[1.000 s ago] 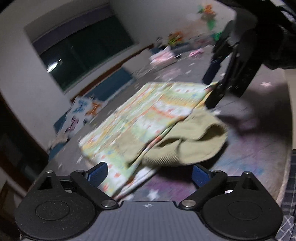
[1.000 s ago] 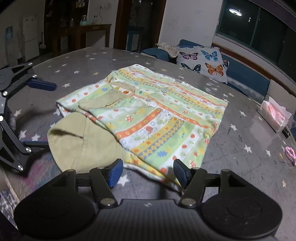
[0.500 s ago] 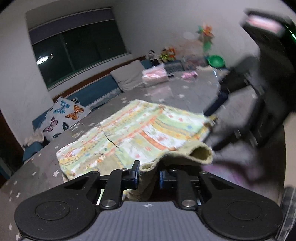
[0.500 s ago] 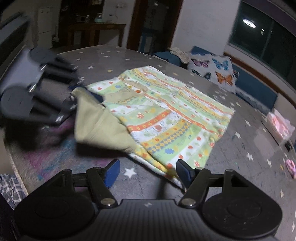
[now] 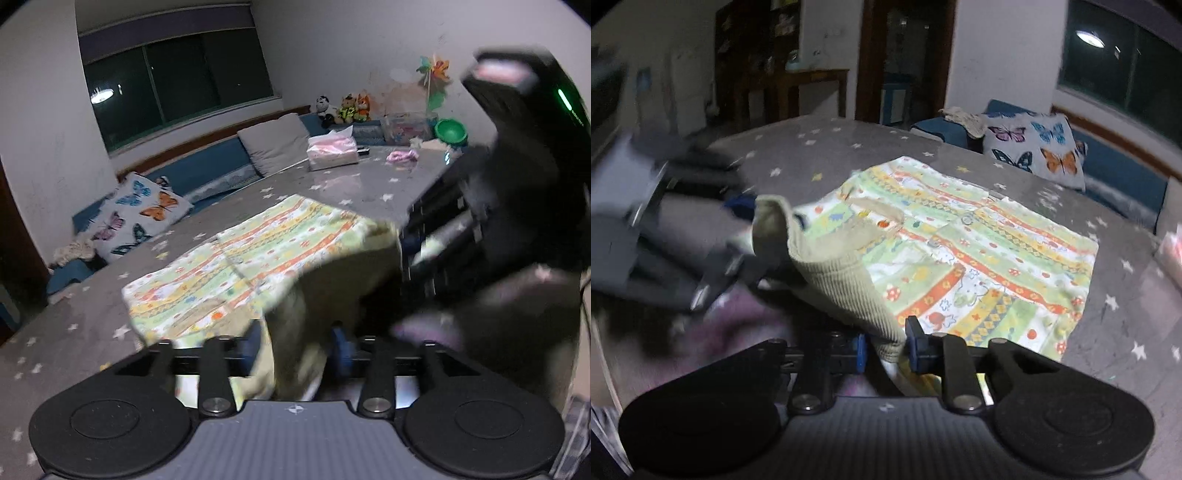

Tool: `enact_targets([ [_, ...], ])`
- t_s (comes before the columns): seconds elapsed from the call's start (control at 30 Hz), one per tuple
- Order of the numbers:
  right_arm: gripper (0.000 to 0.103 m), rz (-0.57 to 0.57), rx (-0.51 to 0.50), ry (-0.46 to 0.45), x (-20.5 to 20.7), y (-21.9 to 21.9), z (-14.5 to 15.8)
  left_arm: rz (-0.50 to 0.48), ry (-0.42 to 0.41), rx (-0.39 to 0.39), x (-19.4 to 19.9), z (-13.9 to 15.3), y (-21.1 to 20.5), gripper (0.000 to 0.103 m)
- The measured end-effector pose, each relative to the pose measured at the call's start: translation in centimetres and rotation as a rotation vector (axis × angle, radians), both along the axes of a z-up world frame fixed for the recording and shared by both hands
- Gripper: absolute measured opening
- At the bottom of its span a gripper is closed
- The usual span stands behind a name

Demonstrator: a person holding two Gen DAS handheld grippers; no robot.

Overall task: Fold clothes
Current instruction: 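Lift the held side with both grippers, fold it over the shirt, release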

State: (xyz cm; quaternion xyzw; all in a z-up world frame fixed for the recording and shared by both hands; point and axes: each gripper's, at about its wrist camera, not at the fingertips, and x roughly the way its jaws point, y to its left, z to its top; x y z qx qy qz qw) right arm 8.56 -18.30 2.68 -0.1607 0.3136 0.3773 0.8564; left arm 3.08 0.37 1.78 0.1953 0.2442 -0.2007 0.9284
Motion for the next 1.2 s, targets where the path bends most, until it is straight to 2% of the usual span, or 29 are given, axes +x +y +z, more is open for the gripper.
enact_targets([
  [0.13, 0.016, -0.021, 0.054, 0.039, 0.8, -0.3, 0.9, 0.024, -0.001, 0.058, -1.0, -1.2, 0.8, 0.055],
  [0.33, 0.013, -0.048, 0.083, 0.032, 1.2, -0.4, 1.7, 0.059, -0.046, 0.181, -0.7, -3.0, 1.3, 0.055],
  [0.37, 0.013, -0.051, 0.086, 0.029, 1.0, -0.4, 1.8, 0.06, -0.054, 0.201, -0.7, -3.2, 1.3, 0.053],
  [0.43, 0.011, -0.055, 0.091, 0.022, 0.8, -0.4, 1.9, 0.062, -0.069, 0.223, -0.6, -3.4, 1.5, 0.044],
  [0.5, 0.011, -0.057, 0.096, 0.015, 0.4, -0.5, 2.0, 0.064, -0.059, 0.218, -0.5, -3.3, 1.8, 0.024],
  [0.6, 0.01, -0.052, 0.102, 0.007, -0.4, -0.7, 2.3, 0.068, -0.052, 0.191, -0.7, -2.8, 2.2, 0.01],
  [0.7, 0.009, -0.037, 0.112, 0.003, -1.5, -1.2, 2.9, 0.058, -0.059, 0.175, -1.9, -1.9, 2.2, 0.006],
  [0.83, 0.009, -0.011, 0.125, 0.003, -4.1, -2.5, 4.3, 0.023, -0.048, 0.137, -4.6, -0.1, 2.2, 0.006],
  [1.1, 0.008, 0.045, 0.164, 0.013, -10.5, -5.9, 8.3, -0.05, -0.065, 0.072, -10.6, 5.1, 1.5, 0.006],
  [1.2, 0.008, 0.038, 0.181, 0.016, -10.3, -6.3, 8.9, -0.046, -0.077, 0.055, -10.2, 6.1, 1.1, 0.006],
])
